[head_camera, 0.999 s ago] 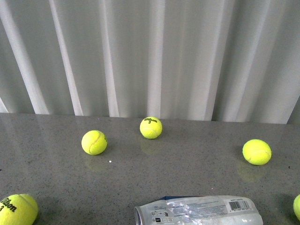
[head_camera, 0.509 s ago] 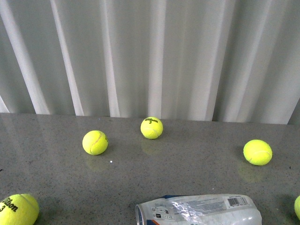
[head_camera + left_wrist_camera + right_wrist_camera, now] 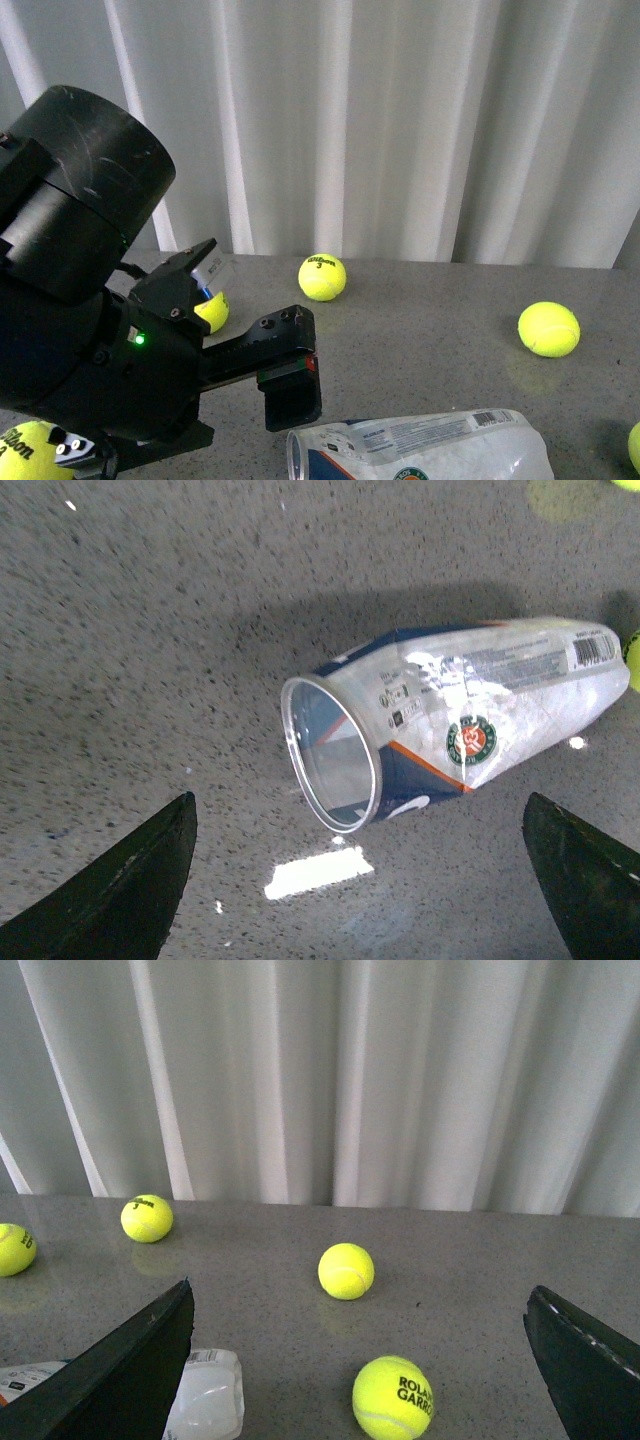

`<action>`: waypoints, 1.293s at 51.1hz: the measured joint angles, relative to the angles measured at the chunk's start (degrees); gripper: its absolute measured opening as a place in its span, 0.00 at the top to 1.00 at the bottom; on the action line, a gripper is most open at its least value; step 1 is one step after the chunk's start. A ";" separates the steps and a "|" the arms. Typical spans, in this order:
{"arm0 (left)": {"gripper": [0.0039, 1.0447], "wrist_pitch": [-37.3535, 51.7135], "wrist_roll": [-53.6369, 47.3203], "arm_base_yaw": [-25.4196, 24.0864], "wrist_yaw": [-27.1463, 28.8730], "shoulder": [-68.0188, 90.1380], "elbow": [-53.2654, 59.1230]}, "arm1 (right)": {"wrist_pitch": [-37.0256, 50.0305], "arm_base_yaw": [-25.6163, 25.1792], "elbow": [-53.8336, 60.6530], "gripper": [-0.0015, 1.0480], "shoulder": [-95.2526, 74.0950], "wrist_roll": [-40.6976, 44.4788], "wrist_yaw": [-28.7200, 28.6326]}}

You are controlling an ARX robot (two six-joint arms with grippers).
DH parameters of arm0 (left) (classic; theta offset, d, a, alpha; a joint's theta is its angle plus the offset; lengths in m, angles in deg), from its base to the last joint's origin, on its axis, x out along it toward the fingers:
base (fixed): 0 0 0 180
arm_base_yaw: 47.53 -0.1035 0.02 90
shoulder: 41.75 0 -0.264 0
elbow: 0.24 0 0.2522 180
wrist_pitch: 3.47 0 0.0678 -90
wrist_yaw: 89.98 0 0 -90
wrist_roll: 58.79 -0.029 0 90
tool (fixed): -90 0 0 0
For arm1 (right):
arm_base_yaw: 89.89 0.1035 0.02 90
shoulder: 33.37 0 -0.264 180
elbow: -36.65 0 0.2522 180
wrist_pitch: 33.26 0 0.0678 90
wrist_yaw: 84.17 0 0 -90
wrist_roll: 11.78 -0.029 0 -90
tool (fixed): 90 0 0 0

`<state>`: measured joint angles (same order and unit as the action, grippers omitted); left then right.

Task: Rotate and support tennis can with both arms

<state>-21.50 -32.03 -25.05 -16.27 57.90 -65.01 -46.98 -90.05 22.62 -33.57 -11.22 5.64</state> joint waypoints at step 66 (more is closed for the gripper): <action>0.63 11.76 10.67 7.76 -1.66 10.99 0.55 | 0.00 0.00 0.00 0.07 0.00 0.02 -0.02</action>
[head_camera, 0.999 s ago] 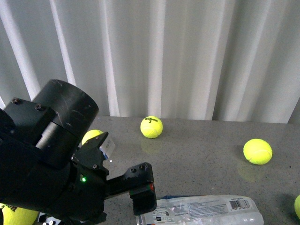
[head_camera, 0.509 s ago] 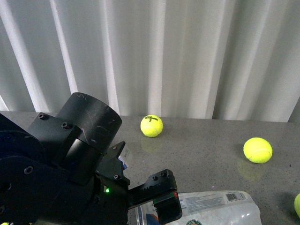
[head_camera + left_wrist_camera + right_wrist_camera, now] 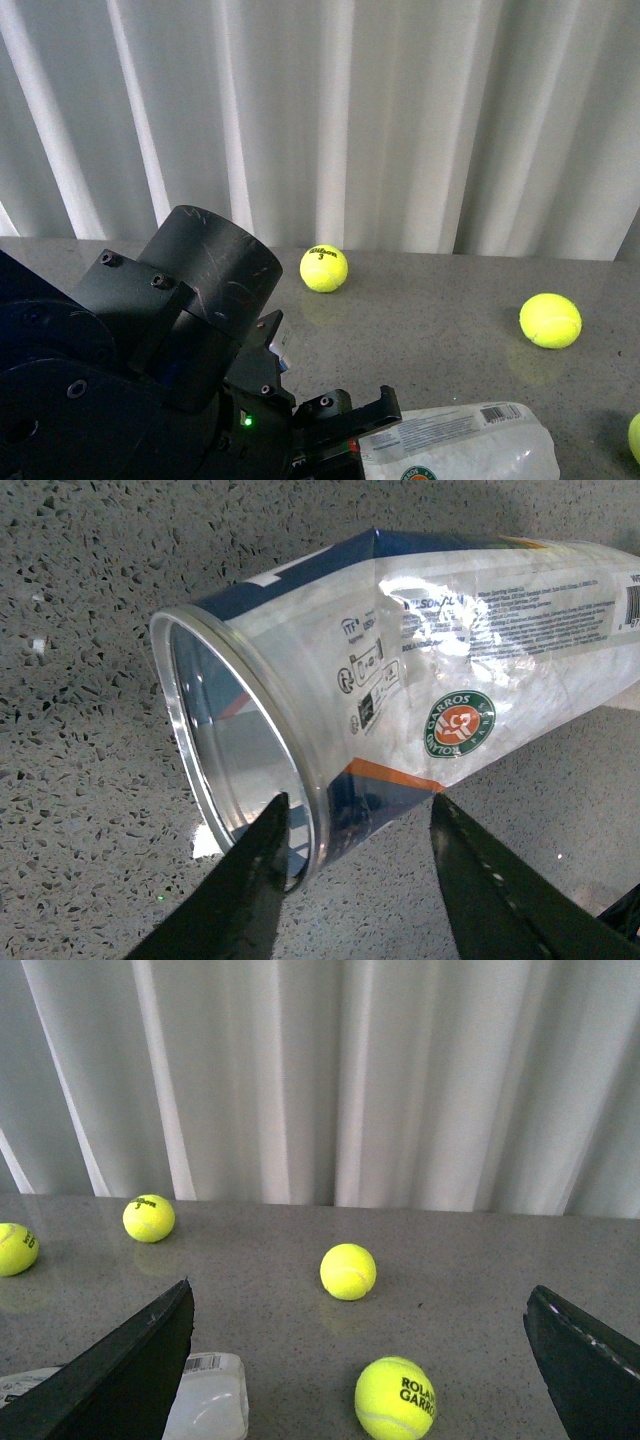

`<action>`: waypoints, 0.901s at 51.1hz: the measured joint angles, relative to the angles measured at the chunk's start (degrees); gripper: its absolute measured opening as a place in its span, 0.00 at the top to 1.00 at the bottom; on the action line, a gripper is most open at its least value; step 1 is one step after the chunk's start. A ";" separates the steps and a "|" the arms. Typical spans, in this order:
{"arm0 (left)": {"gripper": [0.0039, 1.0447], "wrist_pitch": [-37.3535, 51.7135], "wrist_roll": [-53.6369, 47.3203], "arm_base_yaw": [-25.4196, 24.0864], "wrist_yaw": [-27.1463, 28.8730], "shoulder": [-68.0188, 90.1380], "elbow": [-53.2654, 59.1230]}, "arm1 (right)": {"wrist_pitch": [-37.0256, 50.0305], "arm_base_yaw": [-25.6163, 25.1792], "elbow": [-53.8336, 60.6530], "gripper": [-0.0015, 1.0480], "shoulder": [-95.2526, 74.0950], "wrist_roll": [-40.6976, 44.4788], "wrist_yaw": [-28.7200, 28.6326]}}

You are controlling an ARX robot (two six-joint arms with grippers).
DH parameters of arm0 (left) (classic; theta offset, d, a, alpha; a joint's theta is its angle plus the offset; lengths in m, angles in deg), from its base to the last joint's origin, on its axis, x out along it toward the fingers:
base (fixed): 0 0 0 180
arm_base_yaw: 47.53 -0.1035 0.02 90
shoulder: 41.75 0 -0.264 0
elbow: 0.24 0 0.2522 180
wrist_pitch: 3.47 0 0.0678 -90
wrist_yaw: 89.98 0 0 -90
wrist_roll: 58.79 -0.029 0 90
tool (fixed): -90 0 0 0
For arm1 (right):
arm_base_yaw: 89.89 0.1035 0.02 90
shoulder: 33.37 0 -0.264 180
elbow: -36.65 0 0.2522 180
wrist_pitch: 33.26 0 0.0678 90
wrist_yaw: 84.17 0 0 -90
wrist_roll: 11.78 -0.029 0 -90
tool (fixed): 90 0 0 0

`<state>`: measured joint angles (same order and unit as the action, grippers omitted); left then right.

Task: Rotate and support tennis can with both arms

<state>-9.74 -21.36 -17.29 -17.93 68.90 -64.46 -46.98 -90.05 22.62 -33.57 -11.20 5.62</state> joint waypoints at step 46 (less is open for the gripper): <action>0.97 -32.04 -25.51 -1.40 11.58 -14.84 -19.23 | 0.00 0.00 0.00 0.07 0.00 -0.02 0.00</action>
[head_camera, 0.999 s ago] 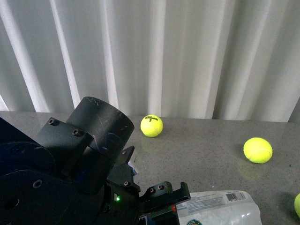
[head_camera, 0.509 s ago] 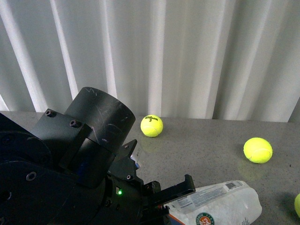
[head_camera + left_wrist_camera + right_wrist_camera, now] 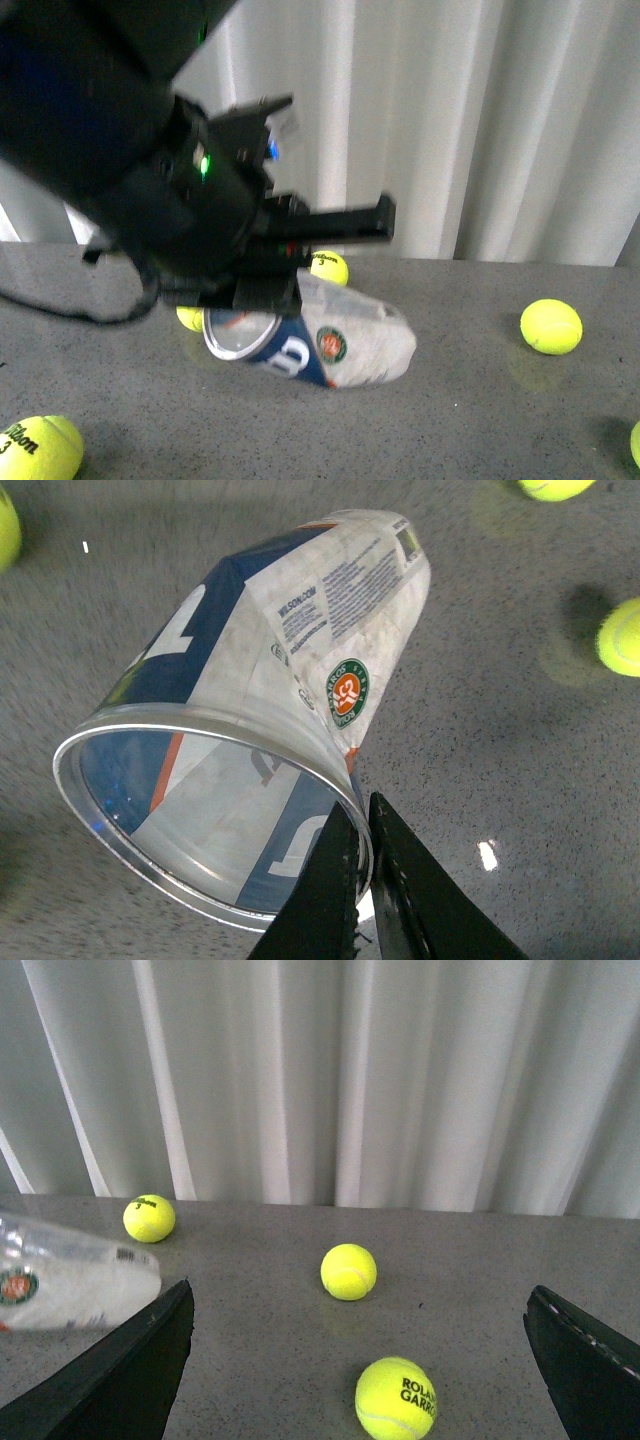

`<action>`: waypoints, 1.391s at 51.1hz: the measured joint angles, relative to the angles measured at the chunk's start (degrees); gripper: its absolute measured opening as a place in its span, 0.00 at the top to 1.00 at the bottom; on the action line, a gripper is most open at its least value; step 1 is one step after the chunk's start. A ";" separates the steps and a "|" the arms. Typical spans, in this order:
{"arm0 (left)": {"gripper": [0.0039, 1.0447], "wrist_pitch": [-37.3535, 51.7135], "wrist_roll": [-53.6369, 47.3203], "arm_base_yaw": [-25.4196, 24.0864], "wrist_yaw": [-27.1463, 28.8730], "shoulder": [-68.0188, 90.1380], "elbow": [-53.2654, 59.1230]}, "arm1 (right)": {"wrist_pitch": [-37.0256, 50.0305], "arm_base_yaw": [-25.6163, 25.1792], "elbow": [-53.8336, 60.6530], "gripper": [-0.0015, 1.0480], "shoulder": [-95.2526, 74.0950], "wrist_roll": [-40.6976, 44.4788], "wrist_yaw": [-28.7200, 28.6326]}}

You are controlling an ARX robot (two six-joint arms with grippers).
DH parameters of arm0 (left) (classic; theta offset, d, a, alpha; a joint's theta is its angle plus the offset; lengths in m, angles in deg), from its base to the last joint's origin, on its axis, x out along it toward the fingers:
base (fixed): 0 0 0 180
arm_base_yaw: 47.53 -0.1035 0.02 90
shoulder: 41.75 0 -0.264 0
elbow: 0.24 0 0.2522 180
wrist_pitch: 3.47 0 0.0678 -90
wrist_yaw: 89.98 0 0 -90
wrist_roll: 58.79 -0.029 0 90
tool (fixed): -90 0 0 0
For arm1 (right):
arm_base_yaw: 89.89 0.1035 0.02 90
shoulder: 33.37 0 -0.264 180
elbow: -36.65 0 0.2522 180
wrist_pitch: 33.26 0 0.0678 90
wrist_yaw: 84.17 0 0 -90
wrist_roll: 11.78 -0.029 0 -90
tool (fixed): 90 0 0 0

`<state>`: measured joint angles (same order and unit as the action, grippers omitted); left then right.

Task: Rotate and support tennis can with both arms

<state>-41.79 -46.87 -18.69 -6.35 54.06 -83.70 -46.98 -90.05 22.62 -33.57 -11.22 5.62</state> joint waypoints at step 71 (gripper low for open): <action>0.97 -25.42 -62.79 16.66 28.55 15.47 -22.45 | 0.00 0.00 0.00 0.07 0.00 0.00 0.00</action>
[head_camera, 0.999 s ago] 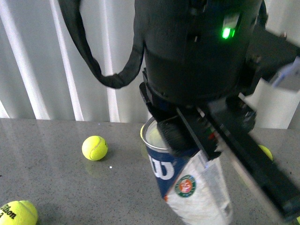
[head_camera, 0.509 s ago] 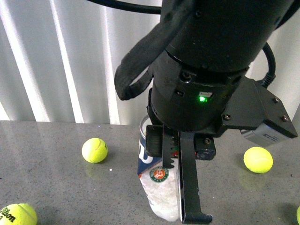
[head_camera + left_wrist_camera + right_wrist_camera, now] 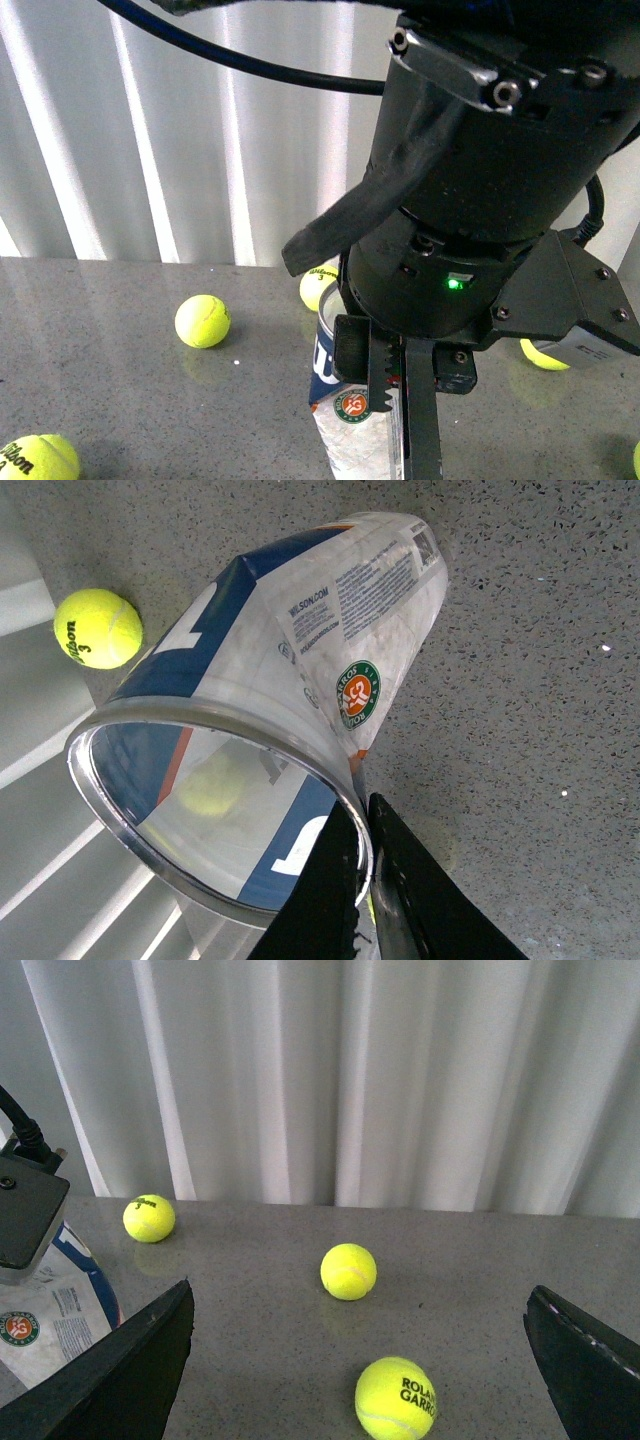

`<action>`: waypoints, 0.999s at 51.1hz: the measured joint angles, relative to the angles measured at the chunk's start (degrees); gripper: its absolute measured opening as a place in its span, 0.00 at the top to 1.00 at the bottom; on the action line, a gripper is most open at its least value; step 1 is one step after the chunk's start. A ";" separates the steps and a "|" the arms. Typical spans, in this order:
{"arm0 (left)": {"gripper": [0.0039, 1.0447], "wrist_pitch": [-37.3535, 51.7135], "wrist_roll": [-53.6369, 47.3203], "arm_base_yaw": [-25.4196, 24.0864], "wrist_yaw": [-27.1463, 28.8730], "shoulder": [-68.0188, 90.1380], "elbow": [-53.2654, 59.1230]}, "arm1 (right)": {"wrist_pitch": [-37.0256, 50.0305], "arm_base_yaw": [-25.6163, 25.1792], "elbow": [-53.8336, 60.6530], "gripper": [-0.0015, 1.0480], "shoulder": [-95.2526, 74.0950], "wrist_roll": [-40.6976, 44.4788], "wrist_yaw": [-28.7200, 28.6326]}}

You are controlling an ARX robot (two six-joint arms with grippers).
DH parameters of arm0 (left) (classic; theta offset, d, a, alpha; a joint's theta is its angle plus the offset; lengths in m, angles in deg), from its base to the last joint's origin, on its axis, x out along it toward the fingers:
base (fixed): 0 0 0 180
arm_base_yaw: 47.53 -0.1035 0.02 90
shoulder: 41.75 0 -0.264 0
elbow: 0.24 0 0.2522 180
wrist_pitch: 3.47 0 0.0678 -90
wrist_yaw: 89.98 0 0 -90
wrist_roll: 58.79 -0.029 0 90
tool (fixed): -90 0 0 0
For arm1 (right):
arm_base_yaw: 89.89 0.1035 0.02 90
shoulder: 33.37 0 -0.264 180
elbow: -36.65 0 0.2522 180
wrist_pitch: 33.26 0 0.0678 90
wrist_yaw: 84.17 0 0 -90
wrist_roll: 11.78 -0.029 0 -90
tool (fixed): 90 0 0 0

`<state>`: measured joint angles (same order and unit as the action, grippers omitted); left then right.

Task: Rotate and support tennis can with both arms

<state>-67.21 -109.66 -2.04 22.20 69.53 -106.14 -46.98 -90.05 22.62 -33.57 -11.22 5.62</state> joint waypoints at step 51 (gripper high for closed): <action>0.07 -1.49 1.97 0.24 -1.16 -0.07 -1.95 | 0.00 0.00 0.00 0.07 0.00 0.02 0.00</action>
<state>-68.69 -107.70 -1.80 21.04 69.47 -108.09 -46.98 -90.05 22.62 -33.57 -11.20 5.62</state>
